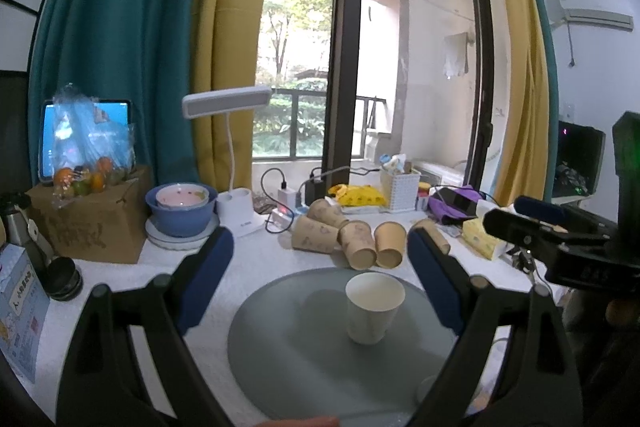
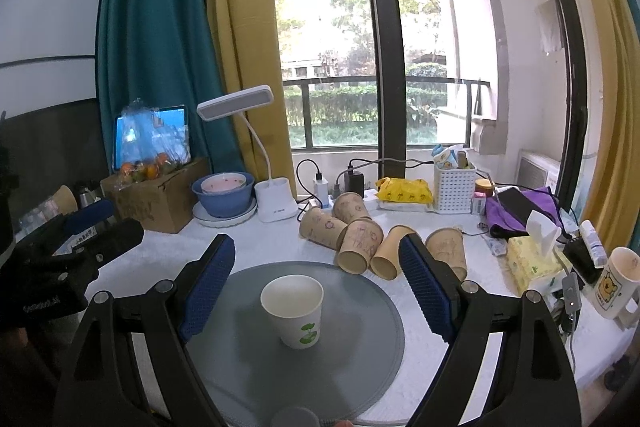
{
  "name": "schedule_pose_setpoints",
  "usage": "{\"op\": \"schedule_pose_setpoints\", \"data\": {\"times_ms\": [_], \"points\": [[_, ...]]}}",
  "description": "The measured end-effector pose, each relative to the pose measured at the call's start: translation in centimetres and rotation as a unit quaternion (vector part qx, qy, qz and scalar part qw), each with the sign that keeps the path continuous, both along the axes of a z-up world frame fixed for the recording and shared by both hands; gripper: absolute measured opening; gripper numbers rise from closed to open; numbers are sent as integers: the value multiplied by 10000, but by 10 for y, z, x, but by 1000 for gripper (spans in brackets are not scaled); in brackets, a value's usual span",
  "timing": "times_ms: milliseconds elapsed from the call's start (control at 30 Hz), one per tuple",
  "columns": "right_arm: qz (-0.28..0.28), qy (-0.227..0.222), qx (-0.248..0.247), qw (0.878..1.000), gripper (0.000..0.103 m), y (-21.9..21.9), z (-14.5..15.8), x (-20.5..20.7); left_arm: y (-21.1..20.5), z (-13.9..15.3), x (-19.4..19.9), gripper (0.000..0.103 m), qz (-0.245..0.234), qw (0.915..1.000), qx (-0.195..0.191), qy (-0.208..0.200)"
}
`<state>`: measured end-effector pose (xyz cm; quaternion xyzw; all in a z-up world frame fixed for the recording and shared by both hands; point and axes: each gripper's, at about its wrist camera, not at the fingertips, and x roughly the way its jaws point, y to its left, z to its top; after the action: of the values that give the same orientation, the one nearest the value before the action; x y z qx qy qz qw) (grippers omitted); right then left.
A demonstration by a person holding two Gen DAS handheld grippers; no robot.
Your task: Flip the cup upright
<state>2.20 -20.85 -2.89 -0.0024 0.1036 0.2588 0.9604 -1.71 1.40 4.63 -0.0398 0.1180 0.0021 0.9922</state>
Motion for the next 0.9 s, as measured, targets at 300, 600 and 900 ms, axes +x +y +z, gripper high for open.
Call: {"op": "schedule_pose_setpoints", "data": {"times_ms": [300,600,900], "points": [[2,-1,0,10000,86,0,0,0,-2,0,0,90,-21,10000,4,6],[8,12,4,10000,86,1,-1,0,-3,-1,0,90,-26,10000,-4,11],[9,16,6,10000,86,1,-1,1,-3,-1,0,90,-25,10000,-5,16]]}}
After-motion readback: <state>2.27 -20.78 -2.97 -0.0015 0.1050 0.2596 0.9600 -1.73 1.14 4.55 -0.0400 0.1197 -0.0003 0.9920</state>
